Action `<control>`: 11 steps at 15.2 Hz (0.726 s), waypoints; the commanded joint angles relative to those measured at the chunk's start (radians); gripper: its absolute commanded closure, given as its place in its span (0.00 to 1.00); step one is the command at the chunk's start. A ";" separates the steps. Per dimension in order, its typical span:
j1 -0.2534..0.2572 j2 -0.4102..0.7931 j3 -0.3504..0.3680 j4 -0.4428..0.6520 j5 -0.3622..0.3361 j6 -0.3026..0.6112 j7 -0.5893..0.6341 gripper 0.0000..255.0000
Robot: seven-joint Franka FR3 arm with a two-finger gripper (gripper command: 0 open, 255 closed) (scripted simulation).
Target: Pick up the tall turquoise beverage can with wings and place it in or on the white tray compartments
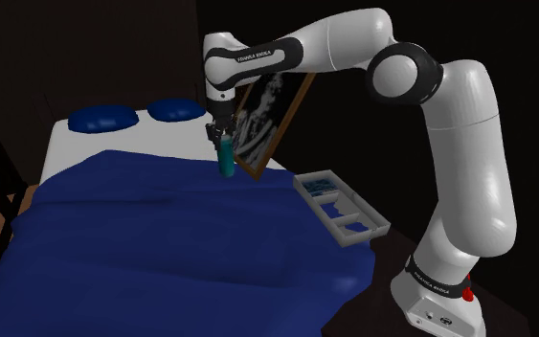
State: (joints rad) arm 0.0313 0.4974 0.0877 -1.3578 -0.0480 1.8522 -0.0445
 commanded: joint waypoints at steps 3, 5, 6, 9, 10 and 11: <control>-0.031 -0.132 -0.005 -0.175 0.012 0.044 -0.032 1.00; -0.050 -0.210 -0.010 -0.282 0.020 0.073 -0.056 1.00; -0.059 -0.248 -0.013 -0.332 0.024 0.085 -0.069 1.00; -0.084 -0.355 -0.026 -0.467 0.034 0.114 -0.109 1.00; -0.092 -0.390 -0.032 -0.509 0.037 0.121 -0.123 1.00; -0.099 -0.424 -0.038 -0.549 0.039 0.127 -0.137 1.00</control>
State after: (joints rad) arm -0.0591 0.1082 0.0560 -1.8680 -0.0118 1.9754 -0.1645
